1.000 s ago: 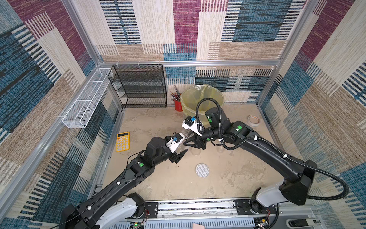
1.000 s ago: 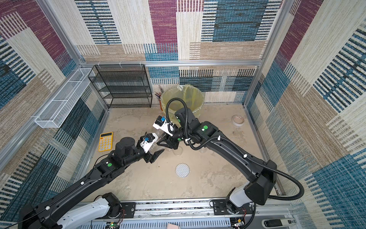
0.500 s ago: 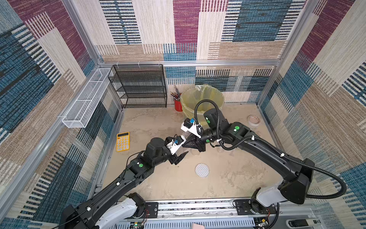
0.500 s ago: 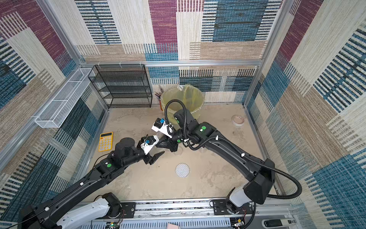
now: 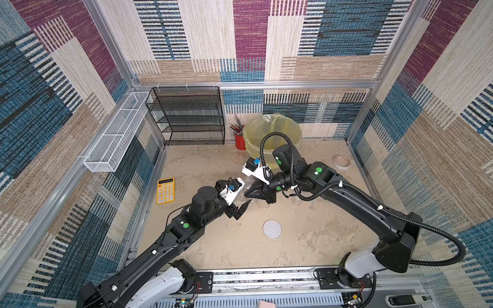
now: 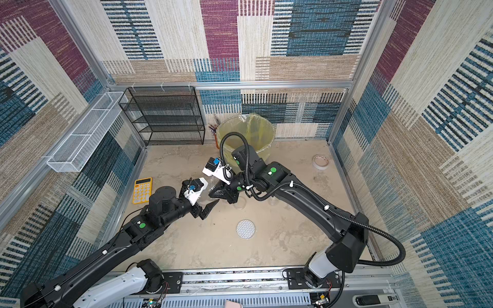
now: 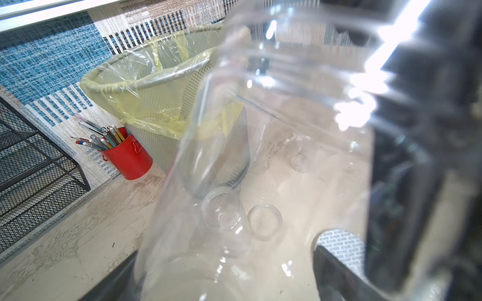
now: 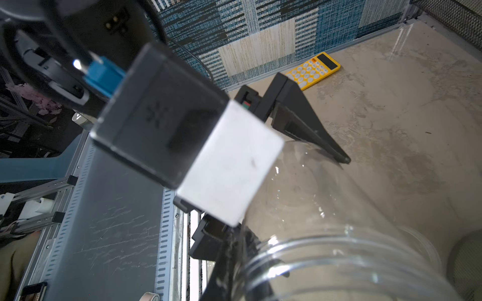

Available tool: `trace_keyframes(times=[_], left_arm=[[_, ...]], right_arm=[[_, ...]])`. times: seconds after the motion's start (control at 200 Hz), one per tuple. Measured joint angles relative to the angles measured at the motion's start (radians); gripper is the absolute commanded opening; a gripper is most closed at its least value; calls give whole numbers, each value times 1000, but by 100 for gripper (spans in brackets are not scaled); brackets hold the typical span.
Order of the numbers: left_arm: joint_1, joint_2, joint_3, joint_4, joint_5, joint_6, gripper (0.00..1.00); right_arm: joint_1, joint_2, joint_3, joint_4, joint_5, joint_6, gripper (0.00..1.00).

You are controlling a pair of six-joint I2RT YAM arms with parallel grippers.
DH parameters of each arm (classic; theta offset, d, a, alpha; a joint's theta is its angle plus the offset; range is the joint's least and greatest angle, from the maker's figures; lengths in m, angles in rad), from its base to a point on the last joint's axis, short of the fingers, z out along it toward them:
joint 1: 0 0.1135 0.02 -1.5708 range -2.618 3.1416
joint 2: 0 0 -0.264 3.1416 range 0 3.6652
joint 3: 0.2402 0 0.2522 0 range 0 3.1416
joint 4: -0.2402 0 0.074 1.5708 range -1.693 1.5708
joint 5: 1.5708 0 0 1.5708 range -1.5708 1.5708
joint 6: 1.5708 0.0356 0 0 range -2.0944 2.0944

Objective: Empty moldy rice from jars
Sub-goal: Place the jar at the center of the board.

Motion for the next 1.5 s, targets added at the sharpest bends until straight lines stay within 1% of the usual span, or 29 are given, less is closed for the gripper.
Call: trace_keyframes(times=[0.205,0.436,0.466,0.496,0.586,0.776,0.896,1.057,1.262,1.392,1.502], left_arm=[[1,-32,0,2,-4,-32,99],[1,-47,0,13,-3,-58,99],[1,-45,2,13,-3,-66,99],[3,-42,5,11,3,-74,99],[3,-23,13,11,20,-82,99],[2,3,22,-5,33,-93,99],[2,-8,26,-12,29,-105,99],[2,-61,35,-46,-8,-142,99],[2,-127,76,-125,-108,-266,99],[2,-179,92,-191,-185,-367,99],[2,-192,144,-257,-241,-440,99]], right_arm=[[2,17,67,-41,40,49,1],[-32,34,127,-75,34,141,0],[-34,37,137,-82,47,143,0],[-39,42,150,-82,92,142,0],[-53,67,189,-80,136,150,0],[-49,119,268,-114,174,149,0],[-53,128,298,-144,196,149,0],[-52,113,292,-191,219,150,0],[-46,64,198,-248,234,166,0],[0,21,135,-289,269,177,0],[52,-7,78,-303,296,195,0]])
